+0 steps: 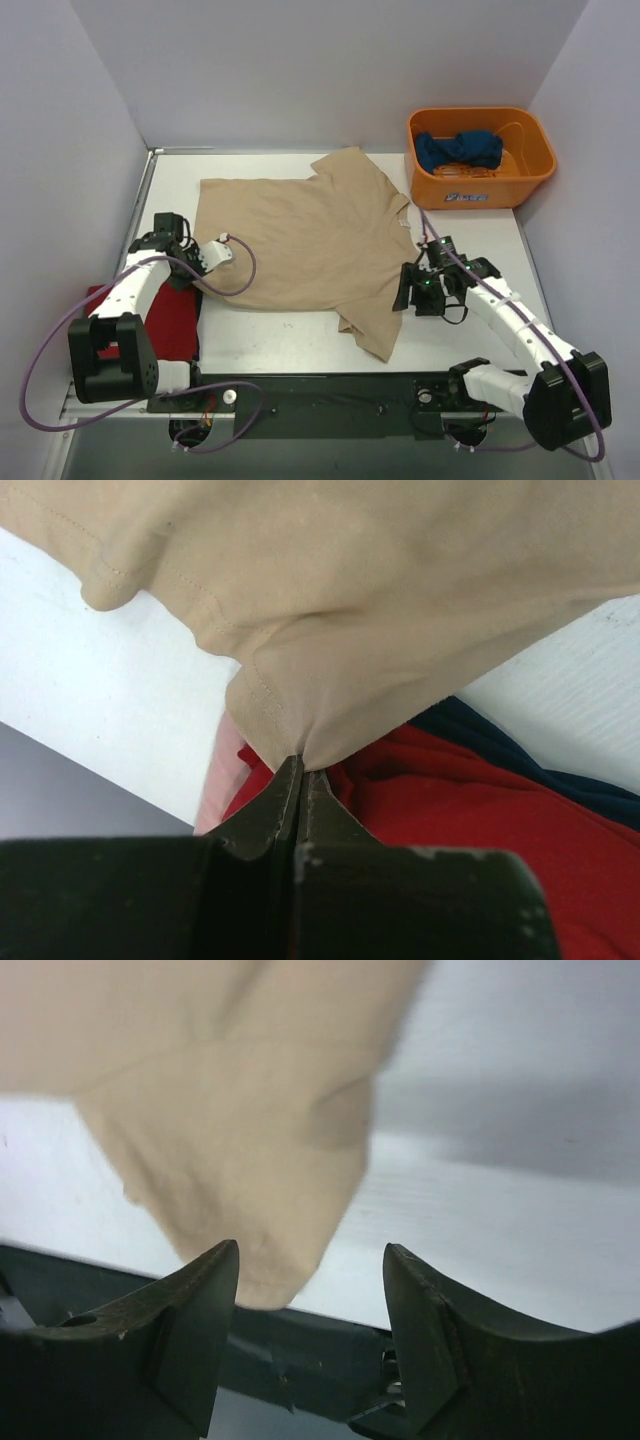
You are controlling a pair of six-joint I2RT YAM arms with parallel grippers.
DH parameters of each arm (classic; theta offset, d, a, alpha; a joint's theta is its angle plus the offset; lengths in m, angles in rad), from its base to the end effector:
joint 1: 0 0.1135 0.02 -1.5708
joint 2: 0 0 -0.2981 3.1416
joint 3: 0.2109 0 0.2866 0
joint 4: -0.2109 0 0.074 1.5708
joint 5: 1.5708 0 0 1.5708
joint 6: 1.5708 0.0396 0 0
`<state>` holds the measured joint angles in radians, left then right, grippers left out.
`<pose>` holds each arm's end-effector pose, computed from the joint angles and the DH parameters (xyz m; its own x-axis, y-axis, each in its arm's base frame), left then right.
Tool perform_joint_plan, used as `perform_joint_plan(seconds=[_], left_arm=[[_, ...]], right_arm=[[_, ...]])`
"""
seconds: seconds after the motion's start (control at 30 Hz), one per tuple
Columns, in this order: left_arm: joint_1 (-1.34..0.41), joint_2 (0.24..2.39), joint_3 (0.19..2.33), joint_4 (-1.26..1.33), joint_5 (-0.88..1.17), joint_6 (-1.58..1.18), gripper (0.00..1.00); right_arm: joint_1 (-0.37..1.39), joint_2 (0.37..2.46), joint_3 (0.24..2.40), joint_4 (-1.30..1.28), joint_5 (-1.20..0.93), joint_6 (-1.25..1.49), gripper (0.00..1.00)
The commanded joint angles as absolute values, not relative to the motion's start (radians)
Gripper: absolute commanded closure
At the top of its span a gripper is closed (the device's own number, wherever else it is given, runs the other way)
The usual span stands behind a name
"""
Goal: Fold and stack the t-shirts
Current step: Flatten out the tshirt, then grap the side of the flattened tshirt closest away from the robot with both arms
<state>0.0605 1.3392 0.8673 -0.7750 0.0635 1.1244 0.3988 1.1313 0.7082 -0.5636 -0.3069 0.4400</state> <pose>0.2643 0.0135 0.2221 -0.4448 0.8749 -0.1917 0.8362 0.4823 0.2611 0.2119 0.1023 0.2297 -0.9186 0.0536 -0.3916 -0.1464 0.8742 0.4629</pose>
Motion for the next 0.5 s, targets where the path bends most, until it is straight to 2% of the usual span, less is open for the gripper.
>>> perform_joint_plan(seconds=[0.0,0.37,0.43,0.47], left_arm=[[0.064,1.308,0.916,-0.81,0.081,1.095,1.0],[0.063,1.304,0.93,-0.83,0.089,1.078,1.0],[0.064,1.304,0.936,-0.83,0.084,1.078,1.0],[0.063,1.304,0.939,-0.828,0.083,1.077,1.0]], right_arm=[[0.27,1.118,0.657,-0.569,-0.262,0.521,0.46],[0.397,1.314,0.542,-0.407,-0.346,0.598,0.46],[0.399,1.356,0.514,-0.295,-0.427,0.626,0.54],[0.399,1.365,0.503,-0.266,-0.455,0.633,0.64]])
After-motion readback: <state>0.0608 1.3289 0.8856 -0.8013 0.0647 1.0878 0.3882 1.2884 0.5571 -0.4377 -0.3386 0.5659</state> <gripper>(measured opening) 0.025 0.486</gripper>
